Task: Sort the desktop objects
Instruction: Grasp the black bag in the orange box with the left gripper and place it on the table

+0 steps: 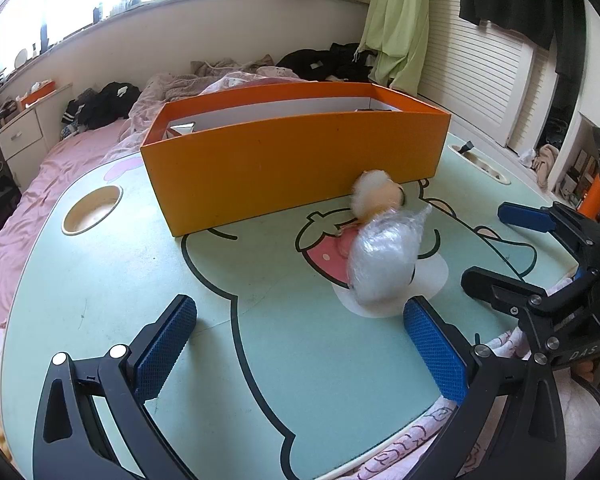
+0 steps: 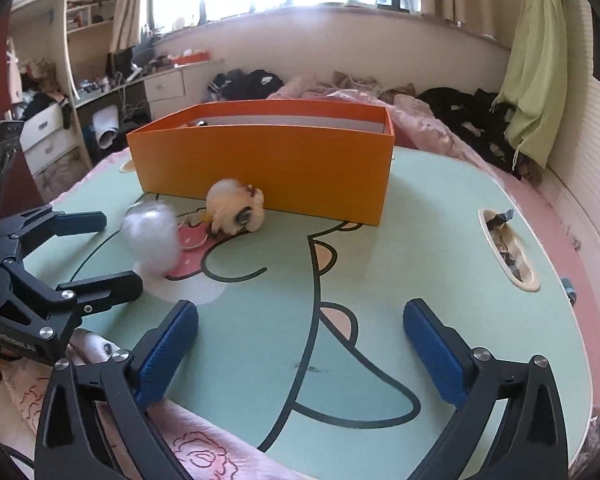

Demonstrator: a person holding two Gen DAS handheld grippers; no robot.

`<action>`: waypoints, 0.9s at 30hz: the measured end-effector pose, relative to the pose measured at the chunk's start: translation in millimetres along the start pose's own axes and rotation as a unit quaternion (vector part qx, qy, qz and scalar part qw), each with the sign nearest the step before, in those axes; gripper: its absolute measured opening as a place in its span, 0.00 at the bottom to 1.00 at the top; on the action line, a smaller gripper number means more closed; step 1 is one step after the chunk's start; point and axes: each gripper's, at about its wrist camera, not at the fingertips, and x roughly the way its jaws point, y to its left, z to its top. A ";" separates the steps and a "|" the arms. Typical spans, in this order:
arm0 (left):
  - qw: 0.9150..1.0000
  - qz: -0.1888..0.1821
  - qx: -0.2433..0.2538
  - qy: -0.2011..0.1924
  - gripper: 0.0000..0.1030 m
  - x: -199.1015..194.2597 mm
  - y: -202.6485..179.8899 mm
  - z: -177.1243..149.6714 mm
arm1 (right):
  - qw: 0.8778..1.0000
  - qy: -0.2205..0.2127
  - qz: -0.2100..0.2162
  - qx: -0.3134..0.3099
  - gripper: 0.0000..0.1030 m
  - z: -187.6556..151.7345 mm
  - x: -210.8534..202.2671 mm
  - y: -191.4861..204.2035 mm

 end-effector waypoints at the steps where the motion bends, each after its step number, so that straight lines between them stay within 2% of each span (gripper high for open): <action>1: 1.000 0.000 0.000 0.000 1.00 -0.2 -0.6 0.0 | 1.000 -0.002 0.000 0.001 1.00 -0.4 -0.6 -0.2; 9: 1.000 0.005 -0.003 0.001 1.00 -0.9 4.8 9.5 | 1.000 -0.004 0.000 0.002 1.00 -4.1 -0.6 1.9; 12: 1.000 -0.022 -0.007 -0.017 1.00 -15.2 1.6 38.7 | 1.000 -0.004 -0.001 0.001 1.00 -4.6 -0.3 1.3; 15: 0.998 -0.063 -0.010 -0.013 1.00 -21.6 -6.4 90.0 | 1.000 -0.005 0.000 0.002 1.00 -4.7 -0.7 1.1; 17: 0.995 -0.094 -0.019 0.010 0.95 -9.0 -10.7 127.7 | 1.000 -0.005 0.000 0.002 1.00 -4.6 -0.8 1.2; 19: 0.992 -0.108 -0.032 0.059 0.91 23.1 -13.8 162.7 | 1.000 -0.005 0.000 0.001 1.00 -4.4 -0.8 1.0; 21: 0.984 -0.118 -0.061 0.115 0.85 61.9 -13.2 184.2 | 1.000 -0.006 0.000 0.001 1.00 -4.4 -0.1 -0.1; 25: 0.965 -0.123 -0.118 0.201 0.83 124.9 -11.2 192.4 | 1.000 -0.007 -0.001 0.003 1.00 -4.8 0.1 -0.3; 27: 0.962 -0.110 -0.114 0.225 0.83 144.3 -16.9 188.8 | 1.000 -0.007 -0.001 0.003 1.00 -5.3 -0.1 -0.4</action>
